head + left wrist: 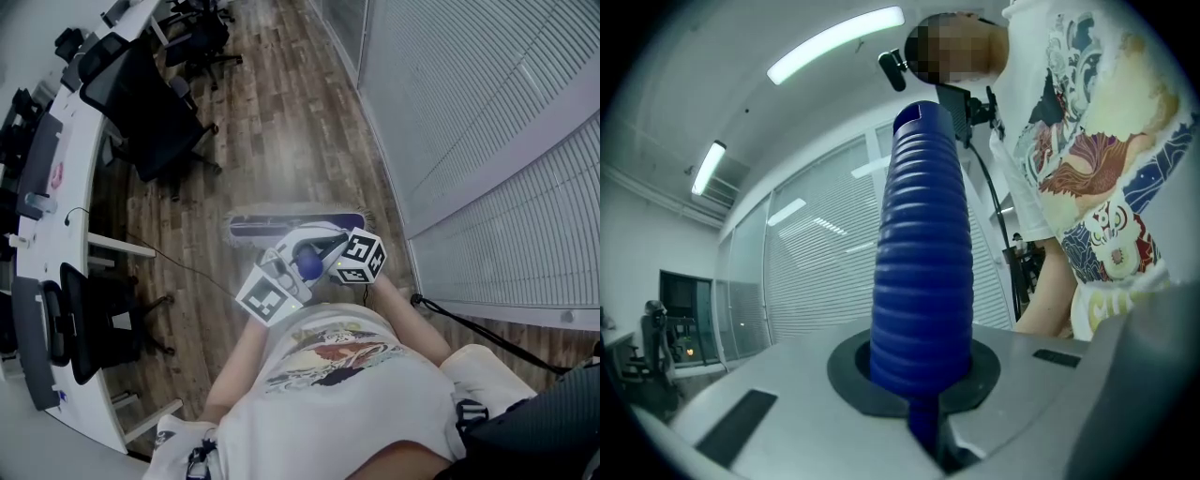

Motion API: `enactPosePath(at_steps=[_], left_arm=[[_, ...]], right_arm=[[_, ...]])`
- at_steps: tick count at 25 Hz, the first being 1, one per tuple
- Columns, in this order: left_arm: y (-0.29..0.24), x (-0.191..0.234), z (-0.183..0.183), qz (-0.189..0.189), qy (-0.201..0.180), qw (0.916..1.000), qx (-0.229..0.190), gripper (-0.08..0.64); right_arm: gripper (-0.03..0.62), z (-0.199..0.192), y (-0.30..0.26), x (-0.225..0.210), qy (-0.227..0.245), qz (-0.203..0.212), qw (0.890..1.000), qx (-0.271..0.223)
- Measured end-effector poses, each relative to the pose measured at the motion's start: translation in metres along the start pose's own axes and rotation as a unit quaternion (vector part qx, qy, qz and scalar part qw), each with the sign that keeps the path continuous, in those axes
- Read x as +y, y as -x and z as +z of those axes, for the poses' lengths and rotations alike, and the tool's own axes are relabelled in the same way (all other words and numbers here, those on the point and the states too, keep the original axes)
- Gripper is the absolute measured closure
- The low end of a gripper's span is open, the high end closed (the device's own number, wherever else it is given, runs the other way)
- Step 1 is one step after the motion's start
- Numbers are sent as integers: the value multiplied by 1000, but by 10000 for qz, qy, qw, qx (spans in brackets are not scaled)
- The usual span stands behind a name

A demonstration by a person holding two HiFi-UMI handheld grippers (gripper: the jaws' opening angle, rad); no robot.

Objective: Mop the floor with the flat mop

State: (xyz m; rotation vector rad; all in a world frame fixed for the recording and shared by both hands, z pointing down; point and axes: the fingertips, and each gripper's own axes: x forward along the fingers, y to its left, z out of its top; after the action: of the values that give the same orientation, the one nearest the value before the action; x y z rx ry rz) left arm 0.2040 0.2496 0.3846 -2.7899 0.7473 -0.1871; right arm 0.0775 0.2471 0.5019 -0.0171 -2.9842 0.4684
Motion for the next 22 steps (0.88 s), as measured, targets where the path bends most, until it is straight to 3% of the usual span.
enactPosePath(at_steps=[12,19,22], left_arm=[[0,-8,-16,47,-15,10000,-13,558],[12,-13,-31,219,-49,9997,95,558],[18,-10,-41,462,-171,9987,128,558]], right_arm=[[405,-11,-1,4,438,160,9986,234],[428,-16,-10,11,793,78,9967,155],[436,-17,-16,12,883,28,9961,86]])
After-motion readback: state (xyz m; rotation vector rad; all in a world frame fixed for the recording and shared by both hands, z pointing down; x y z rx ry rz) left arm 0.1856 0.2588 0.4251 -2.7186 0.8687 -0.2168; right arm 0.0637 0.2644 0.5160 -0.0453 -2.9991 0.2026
